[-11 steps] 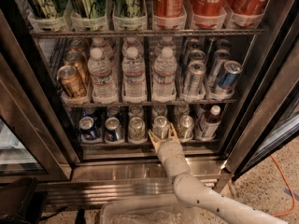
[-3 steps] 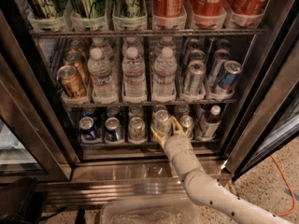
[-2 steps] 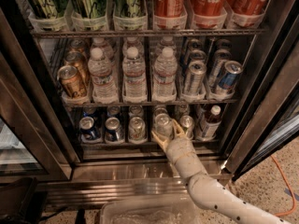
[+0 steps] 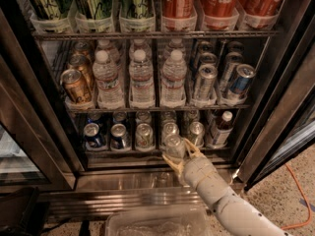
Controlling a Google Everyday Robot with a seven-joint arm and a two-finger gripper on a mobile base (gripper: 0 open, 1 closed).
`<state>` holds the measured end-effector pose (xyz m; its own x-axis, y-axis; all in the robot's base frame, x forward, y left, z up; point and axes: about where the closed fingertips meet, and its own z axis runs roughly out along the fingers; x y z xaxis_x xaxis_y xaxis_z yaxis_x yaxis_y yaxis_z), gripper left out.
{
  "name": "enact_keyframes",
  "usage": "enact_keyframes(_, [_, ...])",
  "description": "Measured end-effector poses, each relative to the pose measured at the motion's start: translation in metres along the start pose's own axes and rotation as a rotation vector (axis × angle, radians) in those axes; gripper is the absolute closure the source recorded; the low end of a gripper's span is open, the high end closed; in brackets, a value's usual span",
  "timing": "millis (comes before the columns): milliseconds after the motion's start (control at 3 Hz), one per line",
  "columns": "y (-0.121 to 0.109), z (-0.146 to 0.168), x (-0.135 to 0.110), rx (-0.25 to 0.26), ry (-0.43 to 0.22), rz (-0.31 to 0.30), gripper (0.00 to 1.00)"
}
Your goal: Pick 7up can from bottom shelf of fridge
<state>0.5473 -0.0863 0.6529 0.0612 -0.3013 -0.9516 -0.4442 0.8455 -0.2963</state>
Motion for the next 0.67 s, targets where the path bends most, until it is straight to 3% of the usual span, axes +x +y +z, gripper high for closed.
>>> enact_keyframes(667, [0.012, -0.028, -0.056, -0.201, -0.015, -0.043, 1.0])
